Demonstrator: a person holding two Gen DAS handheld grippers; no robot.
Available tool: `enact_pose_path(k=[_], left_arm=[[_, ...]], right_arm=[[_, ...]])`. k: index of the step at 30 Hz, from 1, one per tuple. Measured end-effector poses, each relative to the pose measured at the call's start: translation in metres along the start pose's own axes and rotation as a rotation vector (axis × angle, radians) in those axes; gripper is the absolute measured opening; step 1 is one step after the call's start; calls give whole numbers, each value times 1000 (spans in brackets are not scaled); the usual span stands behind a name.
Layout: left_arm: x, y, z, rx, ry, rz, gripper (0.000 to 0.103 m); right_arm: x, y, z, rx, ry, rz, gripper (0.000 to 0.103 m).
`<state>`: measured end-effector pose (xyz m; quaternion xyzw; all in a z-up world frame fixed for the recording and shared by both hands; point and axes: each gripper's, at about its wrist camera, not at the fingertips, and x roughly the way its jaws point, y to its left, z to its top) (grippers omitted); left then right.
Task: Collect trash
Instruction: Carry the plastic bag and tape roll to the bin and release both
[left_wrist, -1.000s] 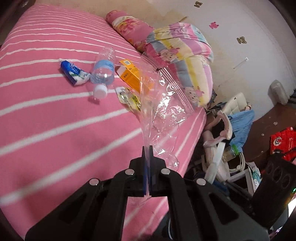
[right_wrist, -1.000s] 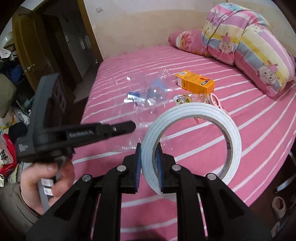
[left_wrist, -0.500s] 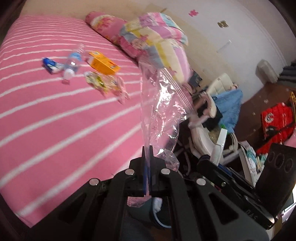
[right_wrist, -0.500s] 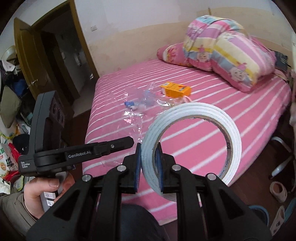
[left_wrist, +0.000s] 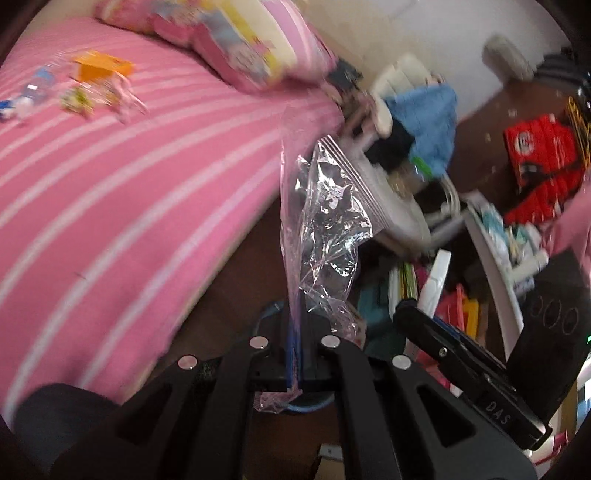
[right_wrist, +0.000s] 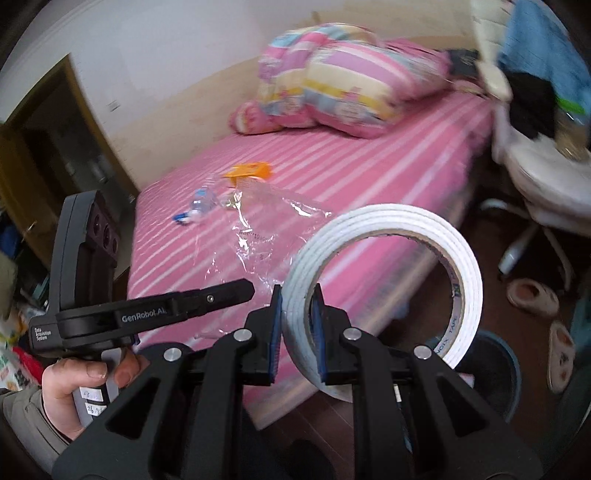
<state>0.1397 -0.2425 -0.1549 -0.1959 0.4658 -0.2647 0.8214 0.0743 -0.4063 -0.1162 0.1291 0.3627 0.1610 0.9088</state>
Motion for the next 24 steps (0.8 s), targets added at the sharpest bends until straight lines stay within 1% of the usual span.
enact_pose_path(k=[1, 4, 6, 11, 15, 18, 20, 22, 24], left_arm=[[16, -8, -4, 12, 38, -6, 0], [48, -22, -13, 44, 108, -9, 0], [75, -31, -22, 60, 170, -8, 0], [132, -40, -39, 89, 295, 2, 1], [175, -41, -52, 132, 388, 11, 1], [201, -42, -59, 163, 436, 22, 1], [214, -40, -62, 160, 465, 9, 1], [229, -38, -66, 179, 493, 24, 1], [239, -37, -70, 174, 525, 5, 3]], right_arm=[[-2, -15, -5, 22, 4, -16, 16], [-5, -49, -18, 75, 27, -52, 16], [-3, -68, -26, 104, 43, -74, 16], [6, -118, -50, 202, 99, -118, 16], [14, -147, -69, 254, 134, -145, 16], [23, -163, -76, 289, 156, -158, 16], [29, -173, -81, 311, 169, -163, 16], [34, -181, -87, 323, 181, -174, 16], [39, -187, -90, 334, 188, -179, 16]])
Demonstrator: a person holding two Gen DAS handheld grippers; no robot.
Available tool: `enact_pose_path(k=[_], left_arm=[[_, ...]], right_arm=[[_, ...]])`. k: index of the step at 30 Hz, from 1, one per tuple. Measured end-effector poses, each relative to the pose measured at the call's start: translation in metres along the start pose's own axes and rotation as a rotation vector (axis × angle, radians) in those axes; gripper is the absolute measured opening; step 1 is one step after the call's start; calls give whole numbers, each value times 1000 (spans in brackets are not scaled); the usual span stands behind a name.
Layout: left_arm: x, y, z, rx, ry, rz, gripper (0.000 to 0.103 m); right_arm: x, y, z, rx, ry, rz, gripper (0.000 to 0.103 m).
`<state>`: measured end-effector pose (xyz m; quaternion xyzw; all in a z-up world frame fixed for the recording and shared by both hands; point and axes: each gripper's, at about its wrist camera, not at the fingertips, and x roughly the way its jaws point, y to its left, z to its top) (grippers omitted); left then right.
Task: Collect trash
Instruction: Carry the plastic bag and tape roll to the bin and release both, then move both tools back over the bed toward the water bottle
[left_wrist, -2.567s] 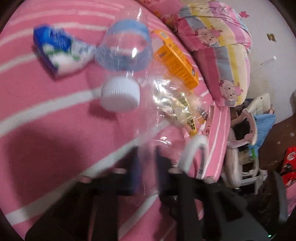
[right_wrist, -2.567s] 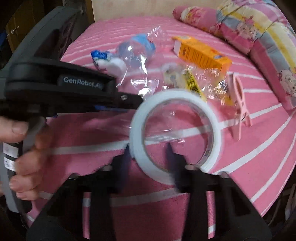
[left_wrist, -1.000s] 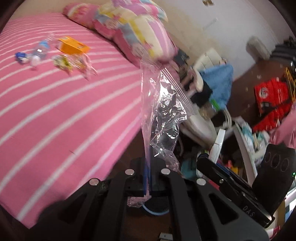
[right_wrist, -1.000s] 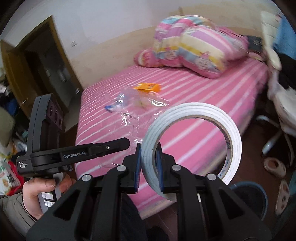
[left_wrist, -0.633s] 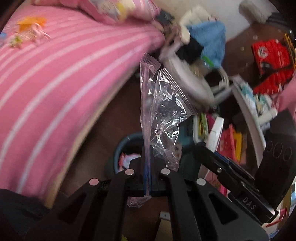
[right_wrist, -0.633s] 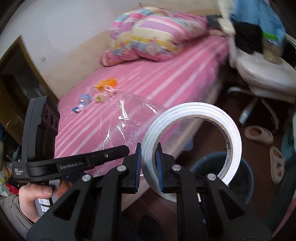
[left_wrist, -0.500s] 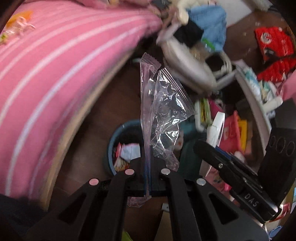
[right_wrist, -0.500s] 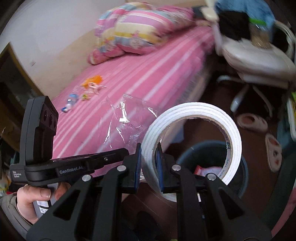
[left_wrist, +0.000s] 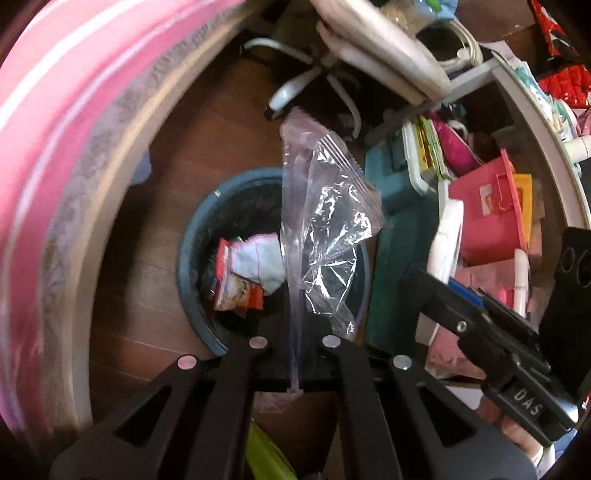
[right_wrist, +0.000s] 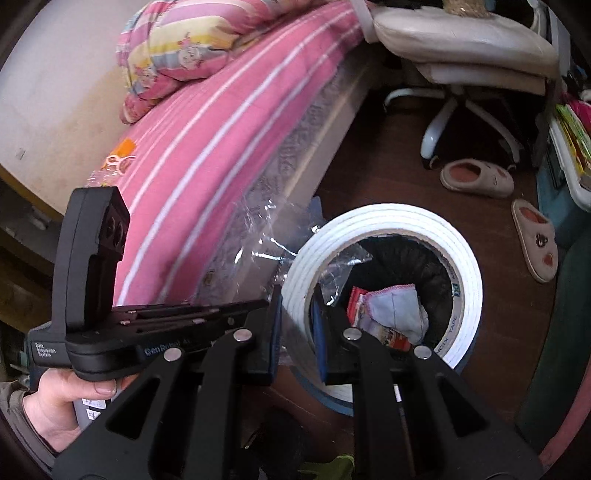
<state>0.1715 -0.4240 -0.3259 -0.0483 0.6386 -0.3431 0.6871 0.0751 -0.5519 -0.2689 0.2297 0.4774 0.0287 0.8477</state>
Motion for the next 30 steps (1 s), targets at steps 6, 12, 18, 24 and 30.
enact_pose_path(k=[6, 12, 18, 24, 30], left_arm=[[13, 5, 9, -24, -7, 19, 76], [7, 6, 11, -53, -22, -11, 78], [-25, 7, 10, -102, -102, -33, 79], [-92, 25, -4, -199, -256, -80, 80], [-181, 60, -26, -280, -457, -129, 82]], right_arm=[[6, -28, -1, 101, -17, -92, 77], [-4, -39, -2, 138, -21, -109, 78], [-18, -9, 0, 95, -43, -88, 81], [-35, 60, 14, -27, -79, -34, 84], [-47, 137, 30, -139, -126, 44, 86]])
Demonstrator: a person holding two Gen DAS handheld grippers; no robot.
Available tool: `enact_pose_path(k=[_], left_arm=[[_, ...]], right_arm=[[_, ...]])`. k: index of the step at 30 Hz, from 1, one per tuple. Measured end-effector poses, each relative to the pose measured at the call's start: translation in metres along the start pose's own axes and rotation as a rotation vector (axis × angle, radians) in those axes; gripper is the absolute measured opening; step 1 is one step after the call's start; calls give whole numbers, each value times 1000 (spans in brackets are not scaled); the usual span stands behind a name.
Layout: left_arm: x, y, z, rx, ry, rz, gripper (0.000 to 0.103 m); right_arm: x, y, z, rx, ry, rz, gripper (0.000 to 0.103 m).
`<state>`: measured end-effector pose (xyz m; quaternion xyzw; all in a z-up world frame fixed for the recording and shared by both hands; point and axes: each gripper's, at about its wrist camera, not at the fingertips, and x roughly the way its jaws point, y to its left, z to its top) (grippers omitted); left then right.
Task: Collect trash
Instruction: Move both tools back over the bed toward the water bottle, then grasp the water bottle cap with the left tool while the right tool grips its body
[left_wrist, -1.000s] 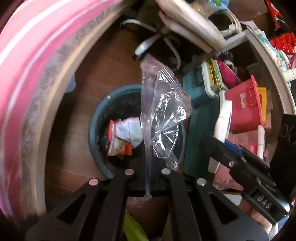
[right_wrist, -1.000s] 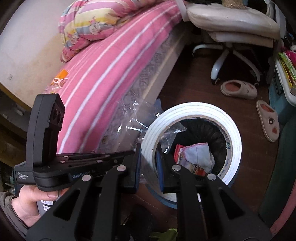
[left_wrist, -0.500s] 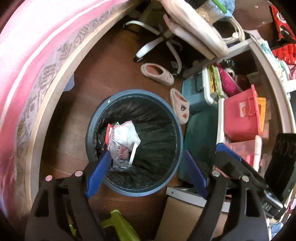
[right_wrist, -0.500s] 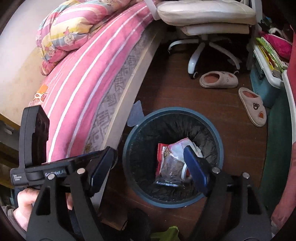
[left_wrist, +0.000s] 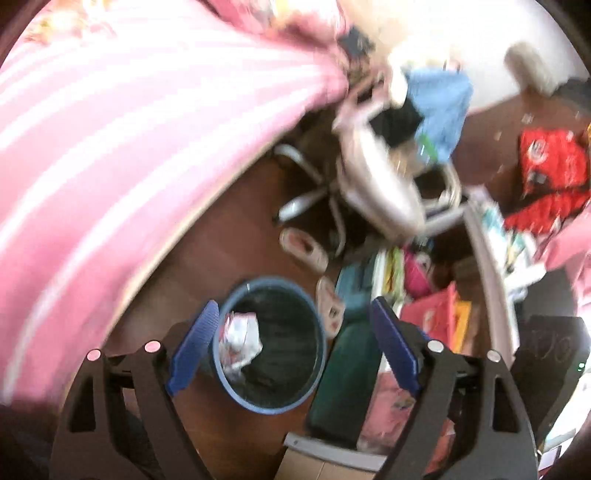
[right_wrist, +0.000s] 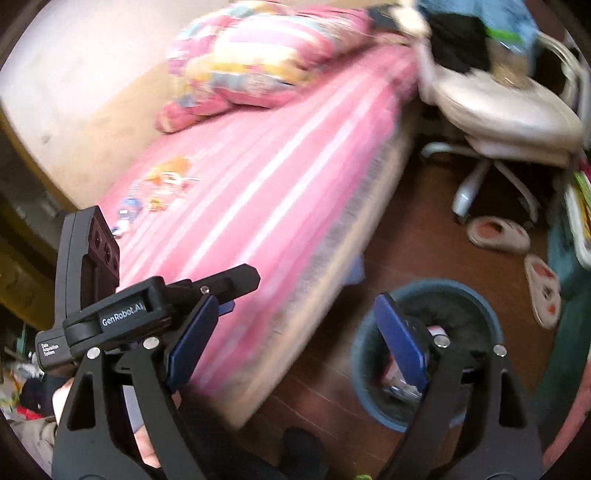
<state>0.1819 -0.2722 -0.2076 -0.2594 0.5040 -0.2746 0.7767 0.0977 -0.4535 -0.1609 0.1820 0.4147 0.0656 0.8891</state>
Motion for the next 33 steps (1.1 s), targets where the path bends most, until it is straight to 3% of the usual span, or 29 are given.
enact_pose_path(k=[10, 16, 24, 33], left_arm=[[-149, 85, 49, -71, -258, 49, 85], [-209, 169, 85, -121, -381, 162, 85], [-213, 258, 144, -124, -409, 299, 85], [-190, 299, 213, -126, -347, 323, 83]], right_arm=[[46, 157, 43, -172, 17, 170, 87], [99, 248, 62, -290, 64, 241, 87], [202, 341, 105, -367, 152, 295, 87], [310, 409, 153, -405, 237, 286, 87]])
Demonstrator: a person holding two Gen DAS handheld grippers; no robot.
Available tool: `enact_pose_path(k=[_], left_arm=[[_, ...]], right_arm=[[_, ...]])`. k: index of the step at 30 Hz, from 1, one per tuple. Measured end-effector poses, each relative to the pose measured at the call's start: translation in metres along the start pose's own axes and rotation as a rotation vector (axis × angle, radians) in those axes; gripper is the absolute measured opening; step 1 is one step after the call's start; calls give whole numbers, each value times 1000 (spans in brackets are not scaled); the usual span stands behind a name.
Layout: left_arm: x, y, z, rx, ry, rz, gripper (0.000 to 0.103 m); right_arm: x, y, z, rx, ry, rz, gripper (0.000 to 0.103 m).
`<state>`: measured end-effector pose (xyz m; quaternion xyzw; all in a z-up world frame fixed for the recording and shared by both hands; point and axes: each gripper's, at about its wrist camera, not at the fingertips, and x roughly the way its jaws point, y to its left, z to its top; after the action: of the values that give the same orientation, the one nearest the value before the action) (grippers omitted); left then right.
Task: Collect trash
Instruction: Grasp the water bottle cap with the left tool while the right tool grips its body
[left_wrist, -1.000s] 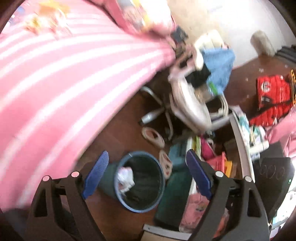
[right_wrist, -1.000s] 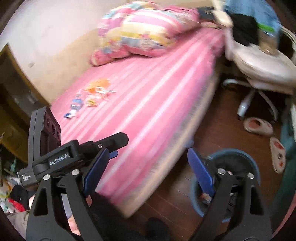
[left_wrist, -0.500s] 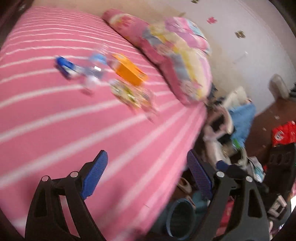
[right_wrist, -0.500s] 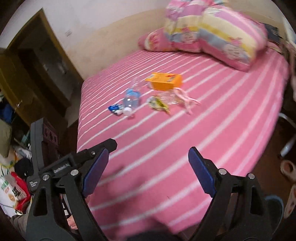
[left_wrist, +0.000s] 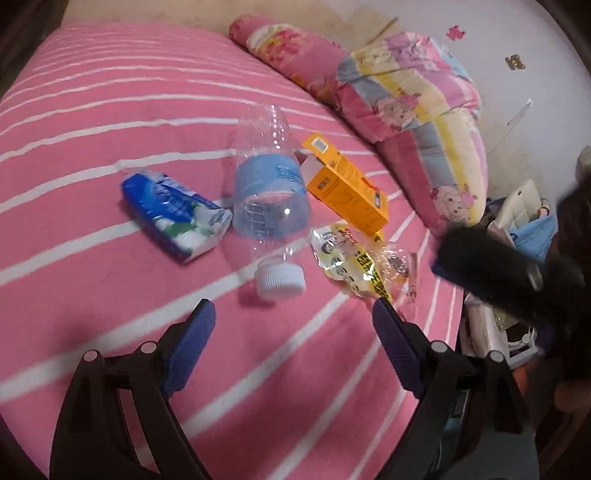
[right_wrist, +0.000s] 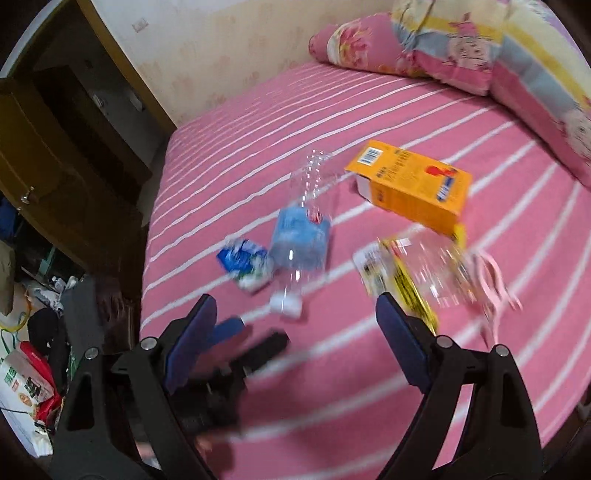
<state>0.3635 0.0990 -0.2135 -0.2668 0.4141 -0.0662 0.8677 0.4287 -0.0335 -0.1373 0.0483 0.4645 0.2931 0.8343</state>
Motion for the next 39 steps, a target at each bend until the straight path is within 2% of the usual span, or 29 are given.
enact_pose_path(k=[2, 6, 8, 9, 10, 11, 15, 21, 28, 33, 39], left_arm=[[13, 2, 7, 4, 20, 0, 82], [37, 5, 13, 15, 73, 8, 64], [45, 10, 17, 8, 82, 1, 58], [48, 12, 19, 6, 80, 3, 46], [50, 14, 20, 6, 85, 4, 34], [52, 17, 21, -3, 91, 3, 33], [49, 21, 18, -17, 74, -7, 31], [23, 0, 3, 38, 32, -47, 31], [-28, -35, -29, 129, -9, -93, 31], [-67, -69, -66, 218, -38, -117, 31], [-104, -115, -126, 289, -39, -138, 31]], right_arm=[[26, 1, 19, -5, 31, -16, 87], [75, 1, 46, -5, 111, -32, 87], [99, 3, 57, -20, 154, -45, 87], [107, 1, 59, -15, 169, -46, 85], [118, -2, 63, -1, 192, -40, 68], [130, -6, 65, 20, 233, -25, 62], [134, -21, 64, 109, 244, 34, 60], [92, -28, 49, 153, 157, 77, 60], [18, -20, 18, 175, 44, 102, 60], [-44, -12, -11, 178, -37, 96, 60], [-118, -13, -66, 184, -95, 90, 60]])
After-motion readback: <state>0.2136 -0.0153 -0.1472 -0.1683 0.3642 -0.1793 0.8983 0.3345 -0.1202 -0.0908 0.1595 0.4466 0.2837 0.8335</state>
